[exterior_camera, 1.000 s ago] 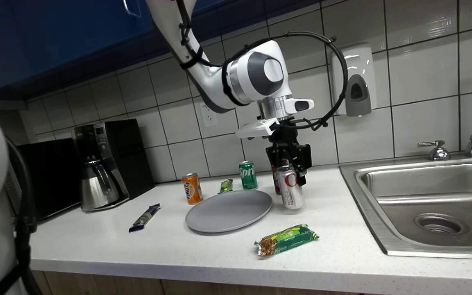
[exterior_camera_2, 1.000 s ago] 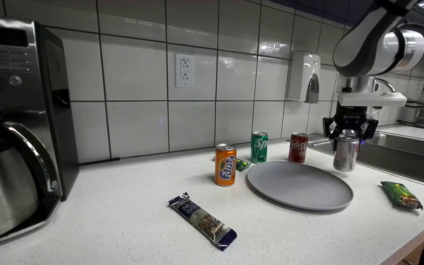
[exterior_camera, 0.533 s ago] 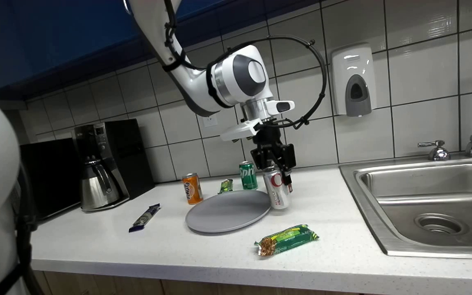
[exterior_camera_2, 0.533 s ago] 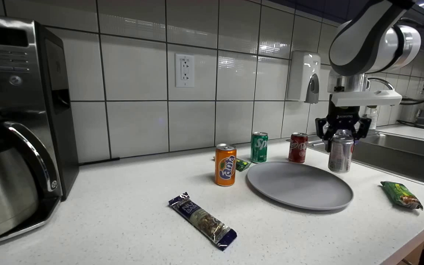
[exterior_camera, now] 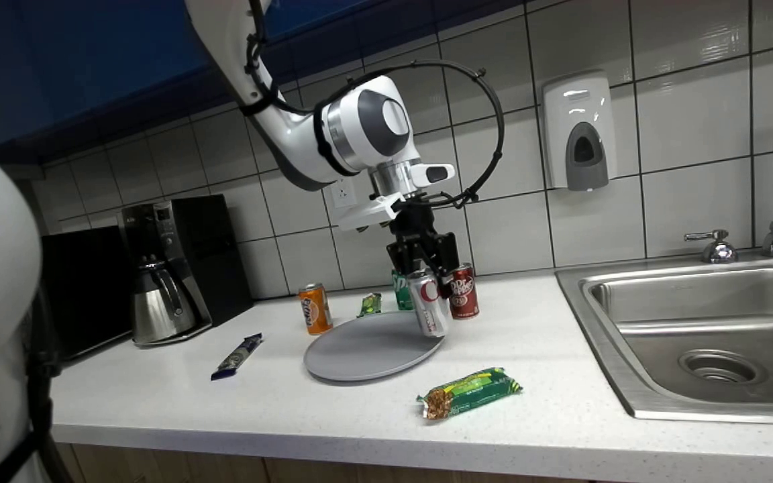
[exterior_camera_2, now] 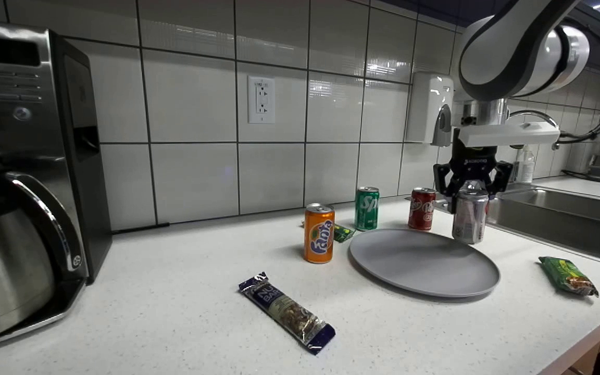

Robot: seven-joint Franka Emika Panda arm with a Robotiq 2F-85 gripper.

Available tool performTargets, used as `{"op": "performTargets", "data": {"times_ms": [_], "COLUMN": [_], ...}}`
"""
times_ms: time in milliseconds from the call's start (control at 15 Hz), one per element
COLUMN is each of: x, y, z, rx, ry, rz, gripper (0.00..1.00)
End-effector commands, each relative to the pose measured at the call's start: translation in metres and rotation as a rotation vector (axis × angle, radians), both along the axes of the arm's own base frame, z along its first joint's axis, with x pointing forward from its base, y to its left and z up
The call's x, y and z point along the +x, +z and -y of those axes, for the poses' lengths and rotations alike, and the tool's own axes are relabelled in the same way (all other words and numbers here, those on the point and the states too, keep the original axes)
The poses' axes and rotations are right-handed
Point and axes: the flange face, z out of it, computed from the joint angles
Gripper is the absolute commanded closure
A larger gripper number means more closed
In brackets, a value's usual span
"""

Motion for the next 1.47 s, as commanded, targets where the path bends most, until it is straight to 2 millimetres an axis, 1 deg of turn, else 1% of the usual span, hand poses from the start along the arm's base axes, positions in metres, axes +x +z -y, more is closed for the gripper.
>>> {"op": "performTargets", "data": {"times_ms": [0,200,333,1067,1400], "x": [-0.006,-0.006,-0.007,-0.017,-0.021], "y": [0.011,0.009,0.006,-0.008,-0.011], "z": [-0.021,-0.033,-0.037,-0.041,-0.041], "rx": [-0.004,0.007,0.014,0.074,0.077], "ry": [0.034,0.057,0.064,0.037,0.035], "rz": [0.015,0.013,0.007,-0.029,-0.041], "gripper": [0.62,0.62,0.62,0.62,0.62]}}
